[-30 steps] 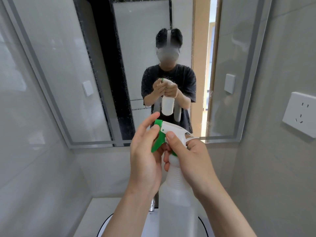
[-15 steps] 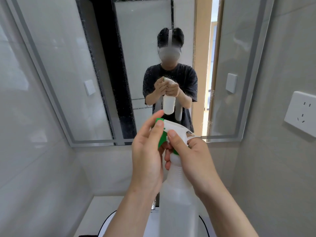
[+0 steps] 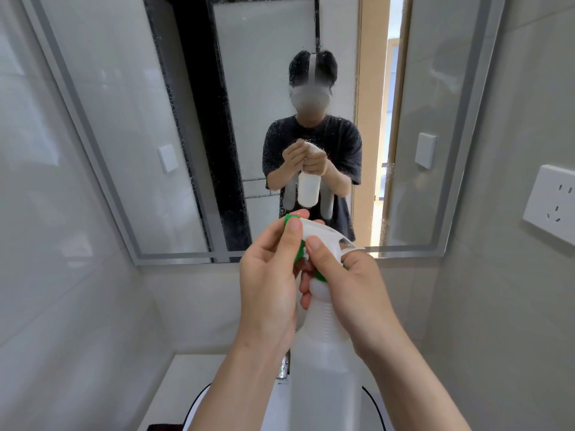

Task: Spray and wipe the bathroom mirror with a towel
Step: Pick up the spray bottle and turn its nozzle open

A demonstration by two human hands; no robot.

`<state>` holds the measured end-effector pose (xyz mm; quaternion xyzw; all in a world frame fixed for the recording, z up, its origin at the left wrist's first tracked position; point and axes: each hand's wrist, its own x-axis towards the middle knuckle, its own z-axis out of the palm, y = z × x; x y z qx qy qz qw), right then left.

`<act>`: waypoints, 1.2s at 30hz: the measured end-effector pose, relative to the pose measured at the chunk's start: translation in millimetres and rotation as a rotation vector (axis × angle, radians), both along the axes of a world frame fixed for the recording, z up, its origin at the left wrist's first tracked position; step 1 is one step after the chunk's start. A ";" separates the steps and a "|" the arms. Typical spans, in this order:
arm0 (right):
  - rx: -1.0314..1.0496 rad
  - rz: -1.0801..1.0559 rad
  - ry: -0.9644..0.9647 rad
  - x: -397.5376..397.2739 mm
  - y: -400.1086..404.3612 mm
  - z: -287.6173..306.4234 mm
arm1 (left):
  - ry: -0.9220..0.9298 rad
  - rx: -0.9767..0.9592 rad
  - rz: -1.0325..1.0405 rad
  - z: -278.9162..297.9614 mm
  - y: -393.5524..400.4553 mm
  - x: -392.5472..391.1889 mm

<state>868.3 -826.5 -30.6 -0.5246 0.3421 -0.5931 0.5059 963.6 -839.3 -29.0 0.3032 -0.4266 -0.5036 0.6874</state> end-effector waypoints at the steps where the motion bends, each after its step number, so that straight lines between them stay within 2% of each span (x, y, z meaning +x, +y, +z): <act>1: 0.000 0.001 -0.001 1.1 0.4 0.6 | -0.019 0.007 0.019 0.3 -0.9 0.0; 7: 0.009 -0.007 -0.001 1.7 -0.9 2.1 | 0.066 -0.027 -0.053 1.5 2.1 5.8; 14: -0.018 -0.029 0.014 0.9 0.7 8.3 | -0.031 -0.027 0.017 4.3 -3.7 0.6; 20: 0.008 -0.033 -0.002 -2.8 -0.8 8.3 | 0.019 -0.051 -0.091 6.2 -3.1 2.0; 26: -0.005 -0.051 0.000 -2.8 -1.1 10.6 | -0.022 -0.022 -0.049 10.0 -5.3 -2.8; 30: -0.007 -0.044 -0.002 -2.7 -1.1 11.5 | 0.056 -0.032 -0.088 8.5 -5.6 0.5; 36: -0.025 -0.041 -0.003 -0.7 -3.3 9.9 | -0.011 -0.057 -0.087 10.0 -5.9 4.2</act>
